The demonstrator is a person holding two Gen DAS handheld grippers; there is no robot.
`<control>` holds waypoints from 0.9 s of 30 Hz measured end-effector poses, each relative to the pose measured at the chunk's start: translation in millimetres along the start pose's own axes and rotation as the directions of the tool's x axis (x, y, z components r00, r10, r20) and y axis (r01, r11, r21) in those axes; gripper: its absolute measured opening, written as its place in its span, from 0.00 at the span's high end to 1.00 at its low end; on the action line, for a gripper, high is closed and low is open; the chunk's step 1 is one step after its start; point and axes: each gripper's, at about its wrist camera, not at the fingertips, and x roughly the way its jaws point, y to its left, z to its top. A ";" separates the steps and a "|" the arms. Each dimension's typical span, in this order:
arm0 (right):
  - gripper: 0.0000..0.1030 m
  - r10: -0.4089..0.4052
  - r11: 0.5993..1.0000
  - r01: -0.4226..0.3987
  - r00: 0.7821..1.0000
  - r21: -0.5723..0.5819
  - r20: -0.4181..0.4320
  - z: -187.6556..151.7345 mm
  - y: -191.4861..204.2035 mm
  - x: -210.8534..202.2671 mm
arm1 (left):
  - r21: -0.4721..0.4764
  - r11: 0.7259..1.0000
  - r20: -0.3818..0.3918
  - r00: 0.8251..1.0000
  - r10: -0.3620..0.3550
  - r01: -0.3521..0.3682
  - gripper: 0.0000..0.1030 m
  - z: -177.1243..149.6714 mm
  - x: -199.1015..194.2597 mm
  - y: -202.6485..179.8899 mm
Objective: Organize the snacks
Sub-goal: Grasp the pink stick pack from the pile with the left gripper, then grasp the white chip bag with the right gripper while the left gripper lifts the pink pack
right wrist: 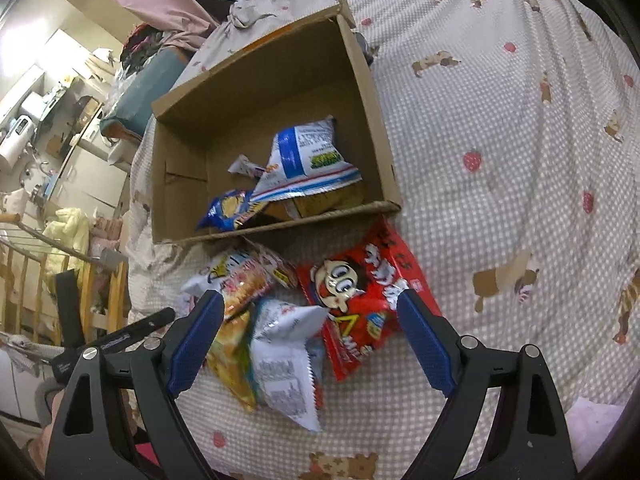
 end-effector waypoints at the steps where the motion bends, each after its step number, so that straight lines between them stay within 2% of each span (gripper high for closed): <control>1: 0.12 -0.002 1.000 0.002 1.000 0.002 -0.002 -1.5 -1.8 -0.4 | -0.003 1.000 -0.011 1.000 0.000 0.000 0.27 -1.2 4.6 0.1; 4: 0.12 -0.008 1.000 0.008 1.000 0.006 -0.012 -3.5 -5.3 0.7 | -0.006 1.000 -0.064 0.998 -0.017 0.016 0.27 -4.6 21.0 -2.3; 8: 0.12 -0.008 1.000 0.008 1.000 0.002 -0.016 -5.4 -5.8 0.5 | -0.031 0.999 -0.074 0.997 -0.028 0.026 0.27 -6.2 29.1 -2.1; 10: 0.12 -0.008 1.000 0.008 1.000 -0.002 -0.018 -5.5 -4.5 1.0 | -0.050 0.997 -0.082 0.995 -0.058 0.054 0.38 -7.2 30.7 -2.8; 11: 0.12 -0.007 1.000 0.007 1.000 -0.003 -0.021 -5.7 -3.9 1.7 | -0.052 0.996 -0.086 0.993 -0.079 0.075 0.47 -7.3 30.8 -4.2; 14: 0.12 -0.003 1.000 0.002 0.999 -0.011 -0.044 -7.1 -2.0 5.6 | -0.021 0.998 -0.072 0.995 -0.069 0.068 0.48 -6.8 27.9 -7.6; 16: 0.12 0.015 1.000 -0.016 0.996 -0.008 -0.089 -9.7 -1.5 13.1 | -0.018 0.998 -0.070 0.995 -0.065 0.064 0.48 -6.3 26.1 -9.3; 19: 0.12 0.051 0.999 -0.047 0.984 0.025 -0.174 -15.0 -4.7 27.8 | -0.012 0.998 -0.058 0.997 -0.059 0.058 0.50 -4.7 19.1 -9.3; 23: 0.16 0.120 0.993 -0.108 0.951 0.055 -0.284 -25.2 -0.4 49.1 | 0.004 0.999 -0.026 0.998 -0.049 0.049 0.51 -1.4 0.4 -4.0; 27: 0.22 0.107 0.994 -0.101 0.925 0.037 -0.365 -37.8 8.8 70.4 | 0.023 0.998 -0.011 0.999 -0.053 0.053 0.51 0.1 -3.1 -2.6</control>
